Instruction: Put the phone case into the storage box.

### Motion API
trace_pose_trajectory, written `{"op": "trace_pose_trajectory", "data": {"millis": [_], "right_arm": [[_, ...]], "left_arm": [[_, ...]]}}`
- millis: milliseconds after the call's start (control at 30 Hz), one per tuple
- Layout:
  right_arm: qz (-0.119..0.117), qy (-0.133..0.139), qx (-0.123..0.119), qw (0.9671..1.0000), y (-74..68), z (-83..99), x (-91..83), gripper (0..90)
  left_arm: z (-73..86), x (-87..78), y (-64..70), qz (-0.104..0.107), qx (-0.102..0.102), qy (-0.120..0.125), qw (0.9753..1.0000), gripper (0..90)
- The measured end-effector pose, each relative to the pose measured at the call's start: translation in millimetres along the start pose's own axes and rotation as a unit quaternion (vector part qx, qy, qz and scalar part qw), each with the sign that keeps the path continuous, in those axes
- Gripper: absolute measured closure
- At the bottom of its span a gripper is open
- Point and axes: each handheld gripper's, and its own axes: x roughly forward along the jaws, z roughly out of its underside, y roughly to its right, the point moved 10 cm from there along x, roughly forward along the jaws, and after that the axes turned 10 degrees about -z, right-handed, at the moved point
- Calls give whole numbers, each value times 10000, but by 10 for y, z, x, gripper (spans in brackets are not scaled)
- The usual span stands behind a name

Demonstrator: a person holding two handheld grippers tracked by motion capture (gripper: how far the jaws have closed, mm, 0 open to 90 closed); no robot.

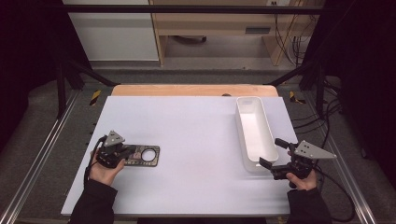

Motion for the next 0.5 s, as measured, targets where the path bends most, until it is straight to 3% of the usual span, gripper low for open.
{"op": "trace_pose_trajectory", "data": {"millis": [133,233,500], "right_arm": [[9,-13,-13,10000,3,3,1,4],[10,-10,-9,10000,4,3,2,4],[4,-27,-16,10000,5,9,6,4]], "left_arm": [[-6,49,-124,-78,-133,-50,9999,893],[5,122,-274,-120,-373,-93,9992,893],[46,252,-462,-258,-604,-202,9976,893]]}}
